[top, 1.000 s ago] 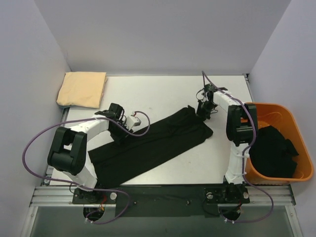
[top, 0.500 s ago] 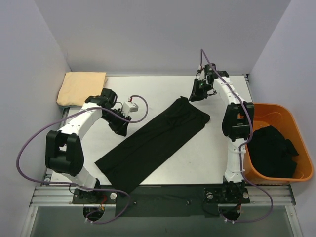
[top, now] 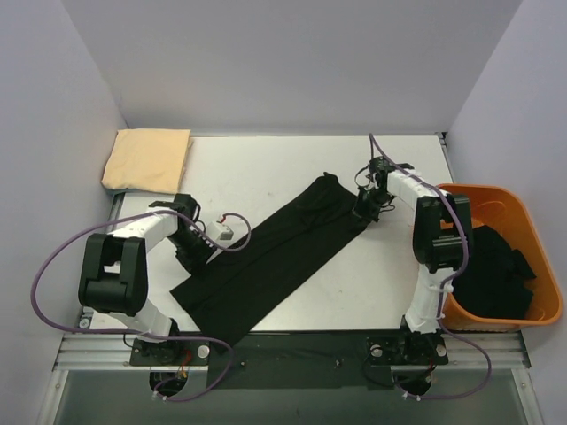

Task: Fold and stack the t-shirts
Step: Rotate the tshirt 90 degrees

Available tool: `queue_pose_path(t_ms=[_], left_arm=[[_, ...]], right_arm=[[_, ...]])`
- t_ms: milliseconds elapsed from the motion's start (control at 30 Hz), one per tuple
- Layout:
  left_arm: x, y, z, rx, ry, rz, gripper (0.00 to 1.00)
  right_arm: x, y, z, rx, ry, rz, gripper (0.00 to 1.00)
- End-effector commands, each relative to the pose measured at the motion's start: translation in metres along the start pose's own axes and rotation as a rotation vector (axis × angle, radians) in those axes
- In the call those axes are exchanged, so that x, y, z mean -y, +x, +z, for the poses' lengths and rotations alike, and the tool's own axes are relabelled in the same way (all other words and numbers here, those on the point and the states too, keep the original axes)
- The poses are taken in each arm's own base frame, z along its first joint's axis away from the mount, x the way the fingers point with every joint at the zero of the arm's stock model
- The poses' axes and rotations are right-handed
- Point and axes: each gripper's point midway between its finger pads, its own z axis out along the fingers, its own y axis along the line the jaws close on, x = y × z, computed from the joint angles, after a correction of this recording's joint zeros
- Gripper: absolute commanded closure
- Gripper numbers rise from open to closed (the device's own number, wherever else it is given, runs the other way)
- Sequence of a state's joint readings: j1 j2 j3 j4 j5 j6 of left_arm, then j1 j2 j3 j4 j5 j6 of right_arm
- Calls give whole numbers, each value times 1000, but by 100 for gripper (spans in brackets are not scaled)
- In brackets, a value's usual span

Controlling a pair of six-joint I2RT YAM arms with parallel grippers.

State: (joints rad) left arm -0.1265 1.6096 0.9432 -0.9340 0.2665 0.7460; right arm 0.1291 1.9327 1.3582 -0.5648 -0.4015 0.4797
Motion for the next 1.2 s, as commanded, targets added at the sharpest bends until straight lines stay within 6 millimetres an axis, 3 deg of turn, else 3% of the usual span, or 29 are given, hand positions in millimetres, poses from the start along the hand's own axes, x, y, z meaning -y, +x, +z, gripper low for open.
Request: queue_pose_path(t_ms=[0,100,233,333,367,400,433,467,500,600,667,700,733,800,900,933,967,1000,1033,1067,1100,1133,1167], left_arm=[[5,-4,3,29,-19,55,72],[24,-12,3,54,59,59,72],[62,-27,13,59,190,125,72],[92,-55,19,77,269,223,72],[102,-67,20,86,287,249,72],[106,-79,21,117,297,266,71],[116,-91,23,122,306,298,71],[119,-101,26,141,301,322,71],[130,-111,33,140,307,362,70],[154,-122,46,133,336,400,70],[167,-124,51,135,360,412,70],[171,-123,50,131,363,425,70],[170,-124,49,133,357,424,70],[164,-125,41,141,336,432,70],[161,-126,17,155,337,412,67],[159,-134,3,189,321,436,66],[161,-129,-6,173,330,435,62],[160,-137,-23,210,311,490,59],[164,-127,-31,177,326,497,57],[167,-123,-46,174,328,556,52],[167,-121,-52,178,327,592,50],[167,-115,-62,180,323,641,46],[168,-112,-65,186,324,682,45]], right_arm=[[6,-12,30,-43,7,118,100],[5,-41,41,-35,-20,179,100],[-4,-97,53,-2,-78,263,100],[-34,-158,53,91,-165,279,100],[-32,-166,69,85,-166,298,100],[-53,-191,55,147,-228,286,100],[-56,-202,71,159,-250,283,100],[-76,-220,60,202,-317,264,100],[-83,-232,68,237,-361,240,100],[-116,-255,56,313,-511,199,100],[-123,-258,44,332,-537,181,100],[-127,-260,27,358,-543,158,100],[-128,-260,19,378,-536,127,100],[-134,-259,-17,434,-537,61,100],[-143,-245,-82,528,-514,-54,85],[-142,-238,-90,526,-493,-66,81],[-143,-226,-114,560,-465,-105,75],[-146,-212,-144,585,-457,-122,72],[-137,-200,-137,564,-409,-120,68],[-136,-180,-162,577,-402,-129,66],[-122,-161,-143,524,-347,-108,62],[-109,-134,-148,503,-305,-95,60],[-103,-115,-140,470,-276,-95,56]])
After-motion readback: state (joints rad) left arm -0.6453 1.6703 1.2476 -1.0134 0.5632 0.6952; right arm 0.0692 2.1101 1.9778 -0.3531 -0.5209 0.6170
